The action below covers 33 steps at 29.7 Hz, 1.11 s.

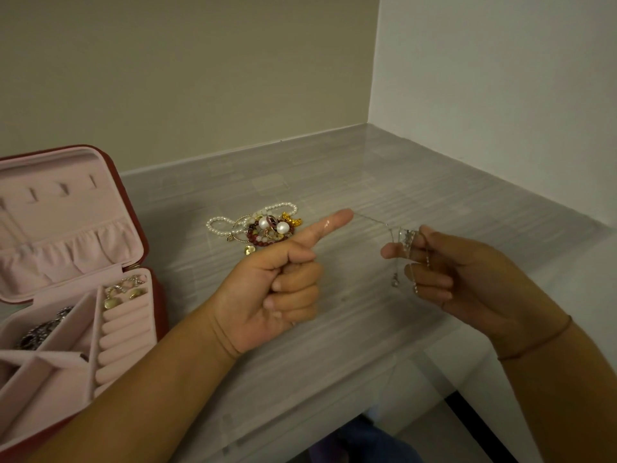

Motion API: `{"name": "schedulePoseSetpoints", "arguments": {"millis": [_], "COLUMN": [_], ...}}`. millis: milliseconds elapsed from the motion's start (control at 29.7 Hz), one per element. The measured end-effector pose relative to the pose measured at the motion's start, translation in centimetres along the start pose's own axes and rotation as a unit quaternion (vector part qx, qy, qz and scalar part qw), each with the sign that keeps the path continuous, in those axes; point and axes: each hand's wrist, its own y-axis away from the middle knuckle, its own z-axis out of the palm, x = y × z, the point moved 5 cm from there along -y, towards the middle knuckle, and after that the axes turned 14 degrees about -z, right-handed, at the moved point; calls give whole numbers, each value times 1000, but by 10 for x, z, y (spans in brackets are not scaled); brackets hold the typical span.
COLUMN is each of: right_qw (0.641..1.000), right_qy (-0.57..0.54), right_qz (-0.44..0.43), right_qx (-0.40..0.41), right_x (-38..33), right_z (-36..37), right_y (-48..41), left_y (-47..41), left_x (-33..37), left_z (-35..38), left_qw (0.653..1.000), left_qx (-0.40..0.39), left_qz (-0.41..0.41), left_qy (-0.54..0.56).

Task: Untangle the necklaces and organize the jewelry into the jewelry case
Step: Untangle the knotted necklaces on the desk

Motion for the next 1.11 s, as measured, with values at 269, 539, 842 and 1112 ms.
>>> {"name": "schedulePoseSetpoints", "arguments": {"millis": [269, 539, 842, 1112], "right_qw": [977, 944, 953, 976], "right_qy": [204, 315, 298, 215], "right_qz": [-64, -87, -48, -39], "right_qx": [4, -42, -36, -2], "right_x": [-2, -6, -6, -10], "right_z": [-3, 0, -3, -7], "right_y": [0, 3, -1, -5], "left_y": [3, 9, 6, 4], "left_x": [10, 19, 15, 11], "left_z": [-2, -12, -7, -7], "left_qw": [996, 985, 990, 994], "left_qx": [-11, 84, 61, 63], "left_qz": [73, 140, 123, 91], "left_qy": [59, 56, 20, 22]}}
